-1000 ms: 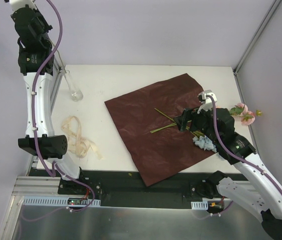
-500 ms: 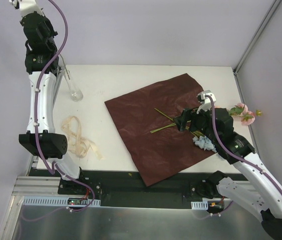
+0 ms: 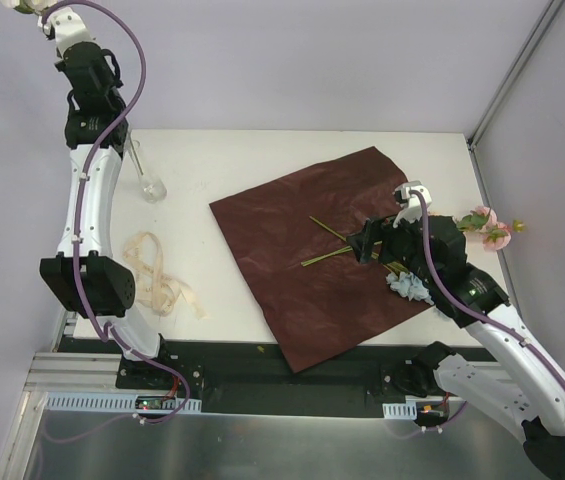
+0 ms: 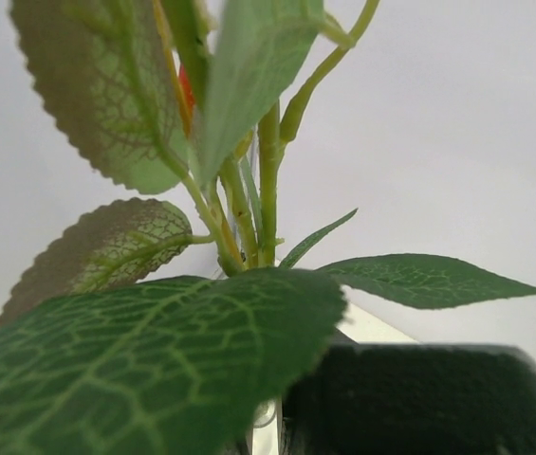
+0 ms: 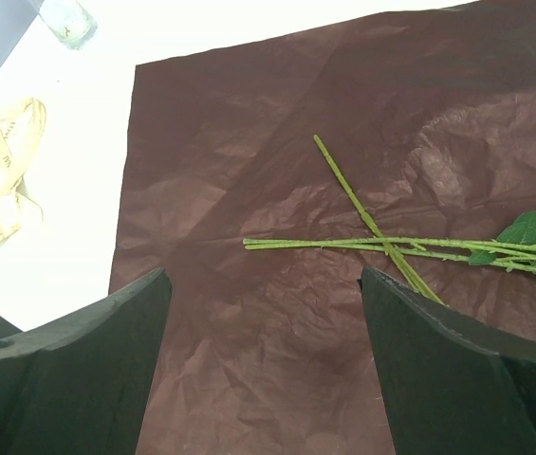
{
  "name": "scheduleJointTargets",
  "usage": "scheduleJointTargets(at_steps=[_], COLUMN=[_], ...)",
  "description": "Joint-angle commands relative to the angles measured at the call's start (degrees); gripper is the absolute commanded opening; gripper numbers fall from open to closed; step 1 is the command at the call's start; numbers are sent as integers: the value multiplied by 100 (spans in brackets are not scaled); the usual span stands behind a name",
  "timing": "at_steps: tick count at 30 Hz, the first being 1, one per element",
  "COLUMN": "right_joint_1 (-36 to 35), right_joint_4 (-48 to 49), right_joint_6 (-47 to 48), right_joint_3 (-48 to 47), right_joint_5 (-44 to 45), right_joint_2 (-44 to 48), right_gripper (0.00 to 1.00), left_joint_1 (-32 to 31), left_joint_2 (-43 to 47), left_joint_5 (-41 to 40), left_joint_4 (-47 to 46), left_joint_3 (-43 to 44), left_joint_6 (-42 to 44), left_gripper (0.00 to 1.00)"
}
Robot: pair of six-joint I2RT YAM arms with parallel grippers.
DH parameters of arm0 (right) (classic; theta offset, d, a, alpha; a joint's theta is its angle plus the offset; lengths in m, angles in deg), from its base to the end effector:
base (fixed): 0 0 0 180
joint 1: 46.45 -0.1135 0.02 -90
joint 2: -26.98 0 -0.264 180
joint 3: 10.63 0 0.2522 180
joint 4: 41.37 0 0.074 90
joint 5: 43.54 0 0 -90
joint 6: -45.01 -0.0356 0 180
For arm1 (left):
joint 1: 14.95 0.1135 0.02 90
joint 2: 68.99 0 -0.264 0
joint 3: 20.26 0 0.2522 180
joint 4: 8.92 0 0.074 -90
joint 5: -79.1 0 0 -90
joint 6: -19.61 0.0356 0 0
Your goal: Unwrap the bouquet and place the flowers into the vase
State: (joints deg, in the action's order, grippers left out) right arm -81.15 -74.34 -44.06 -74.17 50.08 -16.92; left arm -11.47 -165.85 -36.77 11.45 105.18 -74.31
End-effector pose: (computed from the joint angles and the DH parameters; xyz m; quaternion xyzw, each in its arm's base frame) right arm 0.1442 0.0971 0.3561 -0.2212 0.7524 0.1564 0.6004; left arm 0.3763 0.0384 0.5114 -0.2100 0.6258 0.1437 0.7373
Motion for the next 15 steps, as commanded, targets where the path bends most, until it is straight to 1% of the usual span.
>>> scheduleJointTargets(at_steps=[1, 11, 15], right_joint_1=[16, 24, 24], right_joint_4=[101, 101, 101], right_joint_6=[4, -14, -22], right_joint_3=[56, 117, 144], right_joint_5=[-10, -28, -28], right_joint_2=[48, 75, 57], right_gripper=[84, 84, 84], left_joint_1=[64, 64, 64], left_joint_2=[62, -175, -210], left_joint_5=[-612, -577, -691], left_joint_4=[-389, -406, -406], left_joint_3=[-268, -674, -797], left_joint_6=[-275, -513, -583], left_gripper=[0, 0, 0])
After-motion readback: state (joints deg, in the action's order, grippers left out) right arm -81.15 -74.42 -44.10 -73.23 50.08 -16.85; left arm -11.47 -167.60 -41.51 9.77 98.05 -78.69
